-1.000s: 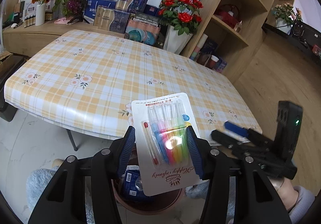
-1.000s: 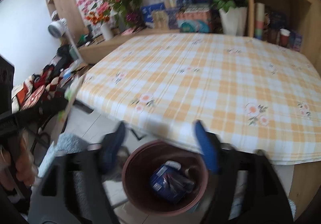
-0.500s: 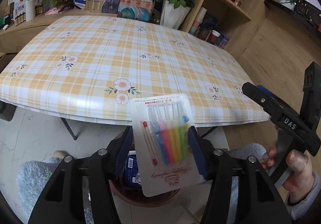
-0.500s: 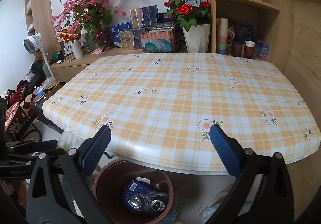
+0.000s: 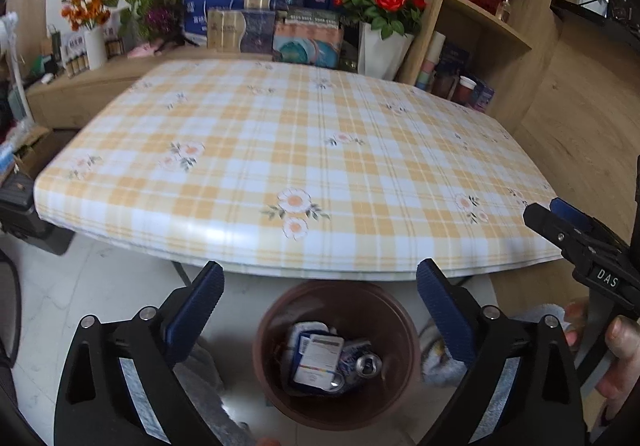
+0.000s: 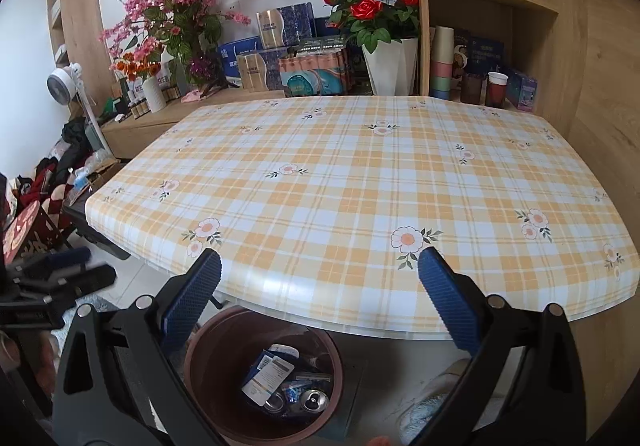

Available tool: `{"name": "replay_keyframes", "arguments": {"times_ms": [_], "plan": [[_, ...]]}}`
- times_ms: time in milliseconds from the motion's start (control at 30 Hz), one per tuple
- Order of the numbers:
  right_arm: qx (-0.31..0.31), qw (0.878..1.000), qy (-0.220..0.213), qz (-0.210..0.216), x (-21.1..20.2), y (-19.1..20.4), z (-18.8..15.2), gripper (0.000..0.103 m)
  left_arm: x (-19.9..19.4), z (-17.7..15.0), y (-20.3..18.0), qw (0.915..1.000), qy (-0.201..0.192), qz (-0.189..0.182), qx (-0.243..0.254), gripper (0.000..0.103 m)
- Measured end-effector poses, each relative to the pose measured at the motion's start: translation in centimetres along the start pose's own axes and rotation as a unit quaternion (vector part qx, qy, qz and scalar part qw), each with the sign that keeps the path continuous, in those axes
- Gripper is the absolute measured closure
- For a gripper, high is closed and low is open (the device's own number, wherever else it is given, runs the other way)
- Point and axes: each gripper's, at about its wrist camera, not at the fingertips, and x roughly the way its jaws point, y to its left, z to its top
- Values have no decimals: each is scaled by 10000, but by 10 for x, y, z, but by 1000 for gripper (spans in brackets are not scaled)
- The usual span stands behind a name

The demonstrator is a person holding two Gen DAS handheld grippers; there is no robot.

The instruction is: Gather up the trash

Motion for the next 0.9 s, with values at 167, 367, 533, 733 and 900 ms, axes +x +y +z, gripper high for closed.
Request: {"name": "replay_keyframes", "arguments": {"times_ms": [167,367,533,733,900], "plan": [[100,9991,-39,399,-16,4,21,6,-26,22,-6,9978,-484,303,351,6],[-127,9989,-396,200,-52,14,63,6,-61,65,-11,9923,-986,333,667,6],[-244,9963,-823,-38,-85,18,93,6,-101,97,-18,9845,-1486,344,864,6],[-406,9922,-1139,-297,-114,23,109,6,-141,118,-25,9769,-1851,269,1030,6],[-421,9913,-1190,-369,-123,24,112,6,-156,118,-32,9714,-2019,324,1211,6]]}}
